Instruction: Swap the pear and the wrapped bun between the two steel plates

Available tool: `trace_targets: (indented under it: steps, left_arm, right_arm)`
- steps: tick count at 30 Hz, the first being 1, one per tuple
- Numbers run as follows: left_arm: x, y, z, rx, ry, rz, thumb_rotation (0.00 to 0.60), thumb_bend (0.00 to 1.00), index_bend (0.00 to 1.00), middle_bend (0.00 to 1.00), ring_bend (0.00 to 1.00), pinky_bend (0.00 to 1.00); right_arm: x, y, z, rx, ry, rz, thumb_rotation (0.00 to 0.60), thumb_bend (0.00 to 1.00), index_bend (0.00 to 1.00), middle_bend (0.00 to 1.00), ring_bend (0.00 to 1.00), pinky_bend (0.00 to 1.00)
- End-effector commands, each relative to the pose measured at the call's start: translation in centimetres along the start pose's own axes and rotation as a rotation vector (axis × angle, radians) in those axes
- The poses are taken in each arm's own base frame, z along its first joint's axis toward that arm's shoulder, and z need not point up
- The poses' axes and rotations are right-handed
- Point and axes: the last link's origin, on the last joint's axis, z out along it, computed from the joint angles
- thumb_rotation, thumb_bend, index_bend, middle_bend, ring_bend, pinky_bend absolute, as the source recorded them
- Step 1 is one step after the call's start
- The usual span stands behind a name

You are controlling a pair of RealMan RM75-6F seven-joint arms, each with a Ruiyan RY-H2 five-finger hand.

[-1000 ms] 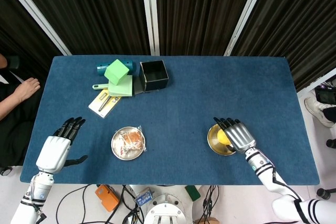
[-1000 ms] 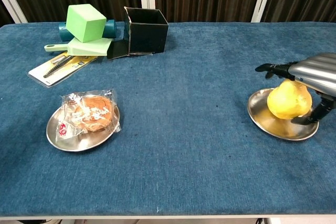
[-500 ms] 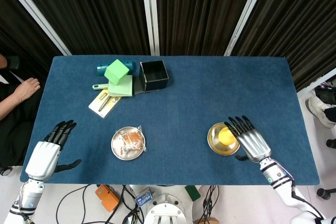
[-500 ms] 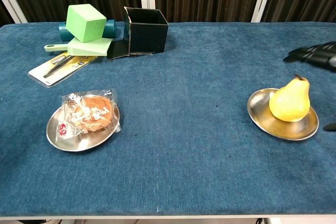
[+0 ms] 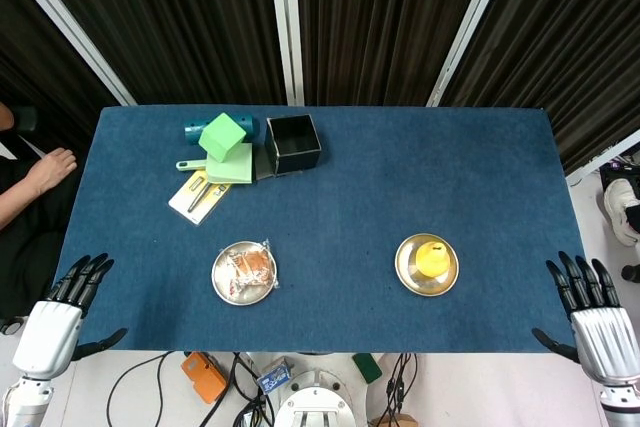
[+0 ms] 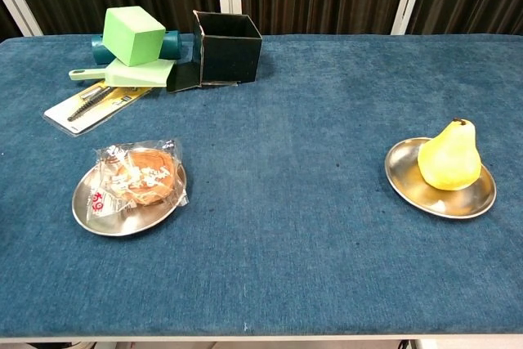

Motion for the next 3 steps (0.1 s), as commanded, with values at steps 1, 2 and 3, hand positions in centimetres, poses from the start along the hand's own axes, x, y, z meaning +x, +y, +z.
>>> trace_targets:
  steps: [1,2,3]
  left_arm:
    - [-0.67,-0.46,-0.84,0.019,-0.025,-0.006,0.6,0.0,0.06,0.05,0.03,0.24]
    - [-0.7,-0.51,-0.86,0.019,-0.03,-0.003,0.6,0.0,0.06,0.05,0.03,0.23]
    - [-0.67,-0.52,-0.82,0.02,-0.029,-0.004,0.6,0.0,0.06,0.05,0.03,0.23]
  right_arm:
    - [0.06,0.0,-0.41,0.004,-0.003,-0.001,0.521,0.12,0.0,0.0,0.0,0.0]
    - [-0.03,-0.01,-0.39,0.004,-0.011,-0.001,0.521,0.12,0.0,0.0,0.0,0.0]
    - [-0.11,-0.03,-0.35,0.006,-0.019,0.0,0.522,0.12,0.0,0.0,0.0,0.0]
